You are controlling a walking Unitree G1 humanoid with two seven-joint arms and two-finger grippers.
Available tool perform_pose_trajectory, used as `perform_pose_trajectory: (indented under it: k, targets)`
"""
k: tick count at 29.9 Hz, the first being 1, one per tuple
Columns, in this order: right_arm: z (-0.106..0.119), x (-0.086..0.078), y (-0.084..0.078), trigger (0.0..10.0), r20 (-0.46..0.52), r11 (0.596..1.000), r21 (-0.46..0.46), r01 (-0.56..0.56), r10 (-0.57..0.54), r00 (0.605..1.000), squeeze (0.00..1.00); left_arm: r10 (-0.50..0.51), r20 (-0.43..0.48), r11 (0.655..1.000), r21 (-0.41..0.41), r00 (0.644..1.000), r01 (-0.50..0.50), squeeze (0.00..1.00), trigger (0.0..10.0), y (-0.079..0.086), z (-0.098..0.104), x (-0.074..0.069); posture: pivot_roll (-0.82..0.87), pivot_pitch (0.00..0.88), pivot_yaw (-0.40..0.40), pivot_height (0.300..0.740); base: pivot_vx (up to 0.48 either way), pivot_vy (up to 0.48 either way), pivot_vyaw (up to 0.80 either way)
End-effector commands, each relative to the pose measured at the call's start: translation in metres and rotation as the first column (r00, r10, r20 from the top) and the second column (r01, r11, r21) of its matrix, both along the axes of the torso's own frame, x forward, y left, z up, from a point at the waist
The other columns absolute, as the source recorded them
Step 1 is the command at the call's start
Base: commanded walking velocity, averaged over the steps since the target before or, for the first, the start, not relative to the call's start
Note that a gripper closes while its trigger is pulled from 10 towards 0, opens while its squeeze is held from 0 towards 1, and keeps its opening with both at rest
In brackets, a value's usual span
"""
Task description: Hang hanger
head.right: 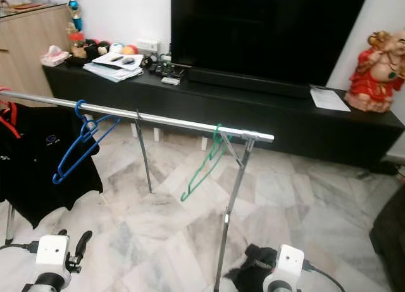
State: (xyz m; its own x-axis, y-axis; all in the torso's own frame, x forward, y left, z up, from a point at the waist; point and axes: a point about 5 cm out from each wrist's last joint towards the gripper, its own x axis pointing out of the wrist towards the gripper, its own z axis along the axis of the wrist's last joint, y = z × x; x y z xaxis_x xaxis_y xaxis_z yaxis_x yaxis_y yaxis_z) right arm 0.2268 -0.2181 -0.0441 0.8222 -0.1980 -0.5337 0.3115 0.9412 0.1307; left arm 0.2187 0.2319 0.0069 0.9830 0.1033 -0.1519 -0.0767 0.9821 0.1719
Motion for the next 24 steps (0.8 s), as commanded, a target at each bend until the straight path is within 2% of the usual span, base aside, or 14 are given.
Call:
perform_pose_trajectory:
  k: [1, 6, 13, 19, 24]
  targets:
    - [0.007, 0.010, 0.003, 10.0, 0.043, 1.000, 0.001, 0.003, -0.003, 0.999, 0.00, 0.009, -0.017, 1.000, 0.007, 1.000, -0.008, 0.00, 10.0, 0.005, 0.000, -0.002, 0.14, 0.000, -0.058, 0.740, 0.000, 0.450, 0.00]
    - [0.009, 0.014, 0.007, 10.0, 0.055, 1.000, 0.005, 0.002, -0.002, 0.998, 0.00, -0.014, 0.001, 1.000, -0.002, 1.000, 0.014, 0.00, 10.0, 0.002, 0.008, 0.004, 0.14, 0.000, -0.059, 0.740, 0.000, 0.448, 0.00]
    - [0.009, 0.015, 0.008, 10.0, 0.052, 1.000, 0.002, -0.007, 0.007, 0.999, 0.00, -0.098, 0.016, 0.995, -0.005, 0.995, 0.098, 0.00, 10.0, -0.005, 0.017, 0.012, 0.14, 0.000, -0.066, 0.740, 0.000, 0.447, 0.00]
    - [0.007, 0.015, 0.008, 10.0, 0.031, 1.000, 0.007, -0.021, 0.020, 0.999, 0.00, -0.082, 0.026, 0.996, -0.037, 0.996, 0.083, 0.00, 10.0, 0.000, 0.023, 0.016, 0.15, 0.000, -0.068, 0.740, 0.000, 0.447, 0.00]
    - [0.003, 0.010, 0.004, 10.0, -0.011, 0.999, 0.039, 0.014, -0.014, 1.000, 0.00, -0.109, 0.040, 0.993, -0.047, 0.993, 0.110, 0.00, 10.0, -0.005, 0.029, 0.019, 0.15, 0.000, -0.066, 0.740, 0.000, 0.448, 0.00]
